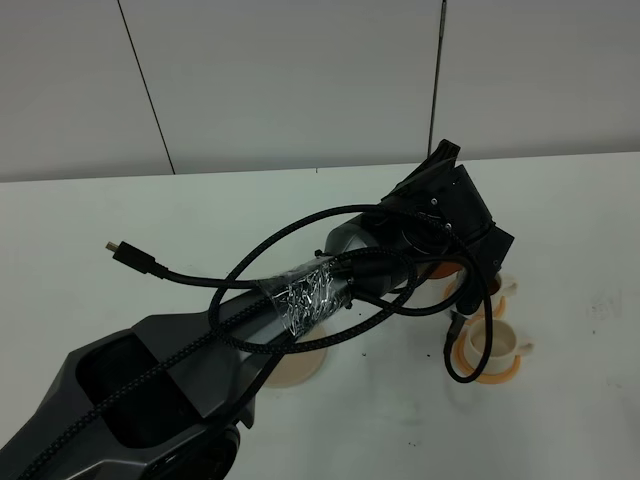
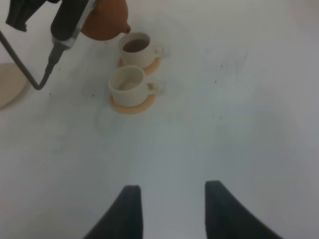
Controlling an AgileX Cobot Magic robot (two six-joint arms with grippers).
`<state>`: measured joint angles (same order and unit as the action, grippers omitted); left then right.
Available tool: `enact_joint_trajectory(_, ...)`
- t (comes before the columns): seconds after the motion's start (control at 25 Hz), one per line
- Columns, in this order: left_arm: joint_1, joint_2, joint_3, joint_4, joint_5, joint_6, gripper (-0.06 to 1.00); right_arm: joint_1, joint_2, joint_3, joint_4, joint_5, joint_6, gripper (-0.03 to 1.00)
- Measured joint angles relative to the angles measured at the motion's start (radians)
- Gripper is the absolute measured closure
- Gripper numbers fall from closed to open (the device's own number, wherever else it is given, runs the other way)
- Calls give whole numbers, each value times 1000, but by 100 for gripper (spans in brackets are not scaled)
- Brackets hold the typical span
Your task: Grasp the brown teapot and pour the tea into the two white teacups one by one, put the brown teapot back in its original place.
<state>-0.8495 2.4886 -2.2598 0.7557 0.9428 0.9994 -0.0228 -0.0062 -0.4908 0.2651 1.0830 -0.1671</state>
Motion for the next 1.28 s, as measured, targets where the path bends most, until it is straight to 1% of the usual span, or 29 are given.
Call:
enact_joint_trajectory(0.2, 1, -7, 0, -22, 9, -29, 78, 0, 0, 0, 0, 0, 0, 67)
enact_joint_trajectory(0.44, 11, -38, 0, -68, 19, -60, 78, 0, 0, 0, 0, 0, 0, 67)
enact_joint_trajectory(0.76, 39, -57, 0, -133, 75, -96, 78, 0, 0, 0, 0, 0, 1, 67)
enact_joint_trajectory(1.0, 45, -71, 0, -147, 103, -154, 78, 0, 0, 0, 0, 0, 1, 67)
enact_joint_trajectory(1.08, 55, -71, 0, -177, 109, -171, 78, 0, 0, 0, 0, 0, 1, 67)
enact_joint_trajectory(1.2, 82, -71, 0, -254, 120, -203, 78, 0, 0, 0, 0, 0, 0, 67)
enact_joint_trajectory(1.28, 101, -71, 0, -291, 132, -212, 78, 0, 0, 0, 0, 0, 0, 67)
